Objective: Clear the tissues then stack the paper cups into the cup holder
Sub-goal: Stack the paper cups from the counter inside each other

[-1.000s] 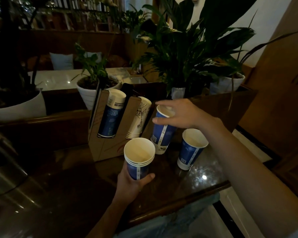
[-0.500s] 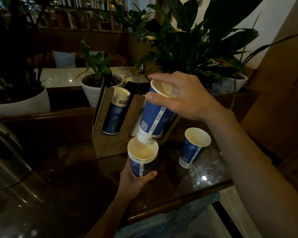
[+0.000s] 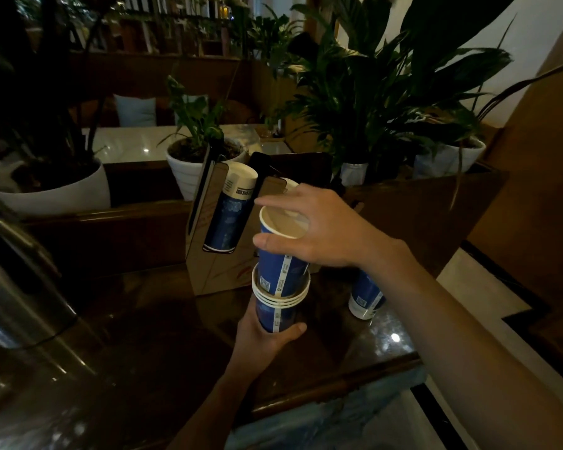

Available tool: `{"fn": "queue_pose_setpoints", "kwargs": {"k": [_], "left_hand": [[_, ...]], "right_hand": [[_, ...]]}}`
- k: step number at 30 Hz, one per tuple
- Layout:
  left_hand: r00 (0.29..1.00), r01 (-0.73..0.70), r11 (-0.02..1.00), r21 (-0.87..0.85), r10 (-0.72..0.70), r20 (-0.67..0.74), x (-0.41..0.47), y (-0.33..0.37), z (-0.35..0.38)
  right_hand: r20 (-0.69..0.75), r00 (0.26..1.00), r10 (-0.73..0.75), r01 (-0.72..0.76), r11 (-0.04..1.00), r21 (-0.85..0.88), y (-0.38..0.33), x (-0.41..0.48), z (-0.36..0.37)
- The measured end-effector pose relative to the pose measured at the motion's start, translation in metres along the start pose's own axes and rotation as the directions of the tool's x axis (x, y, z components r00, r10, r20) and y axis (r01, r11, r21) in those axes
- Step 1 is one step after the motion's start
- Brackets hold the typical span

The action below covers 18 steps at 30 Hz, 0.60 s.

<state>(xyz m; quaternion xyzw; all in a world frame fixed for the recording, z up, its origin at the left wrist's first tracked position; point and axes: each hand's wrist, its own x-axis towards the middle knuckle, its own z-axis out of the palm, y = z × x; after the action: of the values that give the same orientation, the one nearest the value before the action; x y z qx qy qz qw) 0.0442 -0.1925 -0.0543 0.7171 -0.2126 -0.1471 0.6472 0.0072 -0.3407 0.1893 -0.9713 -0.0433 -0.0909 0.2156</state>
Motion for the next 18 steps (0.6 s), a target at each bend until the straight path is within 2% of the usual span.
{"fn": "queue_pose_setpoints", "kwargs": {"k": [10, 18], "left_hand": [[1.000, 0.015, 0.999, -0.049, -0.014, 0.017, -0.001, 0.003, -0.002], [0.999, 0.039, 0.998, -0.055, -0.037, 0.028, -0.001, 0.002, -0.003]], "right_hand": [[0.094, 0.996, 0.002, 0.004, 0.998, -0.058, 0.009, -0.007, 0.043], [0.046, 0.998, -0.049, 0.053, 0.995, -0.085, 0.017, -0.012, 0.064]]}}
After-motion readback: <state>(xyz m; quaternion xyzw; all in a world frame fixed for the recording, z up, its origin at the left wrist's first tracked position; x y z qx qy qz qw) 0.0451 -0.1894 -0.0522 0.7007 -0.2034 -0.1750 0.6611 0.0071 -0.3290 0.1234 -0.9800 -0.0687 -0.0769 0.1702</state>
